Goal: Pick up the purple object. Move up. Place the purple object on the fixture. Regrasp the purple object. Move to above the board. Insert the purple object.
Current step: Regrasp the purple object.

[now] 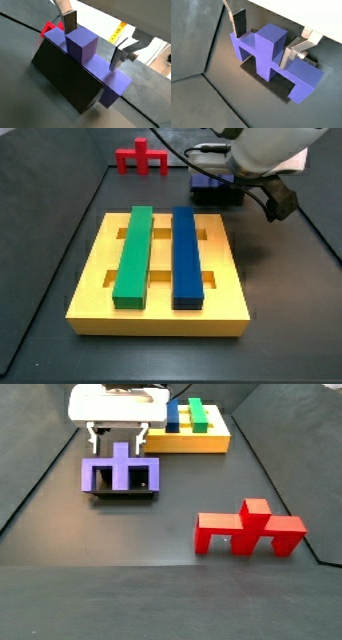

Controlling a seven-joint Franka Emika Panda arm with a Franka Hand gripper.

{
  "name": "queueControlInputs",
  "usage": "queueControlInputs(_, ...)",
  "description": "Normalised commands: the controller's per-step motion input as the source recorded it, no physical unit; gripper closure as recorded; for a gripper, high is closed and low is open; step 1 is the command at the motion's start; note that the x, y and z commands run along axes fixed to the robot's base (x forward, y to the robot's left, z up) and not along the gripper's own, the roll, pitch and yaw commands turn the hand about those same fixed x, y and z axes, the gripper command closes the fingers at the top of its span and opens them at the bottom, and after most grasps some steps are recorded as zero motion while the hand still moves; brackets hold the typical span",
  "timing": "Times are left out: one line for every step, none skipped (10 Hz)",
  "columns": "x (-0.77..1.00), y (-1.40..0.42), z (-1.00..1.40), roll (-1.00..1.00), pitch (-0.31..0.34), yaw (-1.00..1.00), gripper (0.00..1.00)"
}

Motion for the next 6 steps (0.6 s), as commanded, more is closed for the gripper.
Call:
queueControlInputs(0.00,-0.13,-0.08,0.06,0.000,-0.04,0.00)
queueControlInputs(0.00,-0.17,-0.08,0.01,0.000,0.00,0.00)
queueControlInputs(0.00,-0.12,-0.08,0.00,0.000,0.00,0.00)
queueControlInputs(0.00,0.00,-0.05,0.00,0.000,-0.01,0.00)
queueControlInputs(0.00,0.01,-0.07,0.00,0.000,-0.03,0.00)
queueControlInputs(0.00,0.02,-0.11,0.00,0.000,-0.03,0.00)
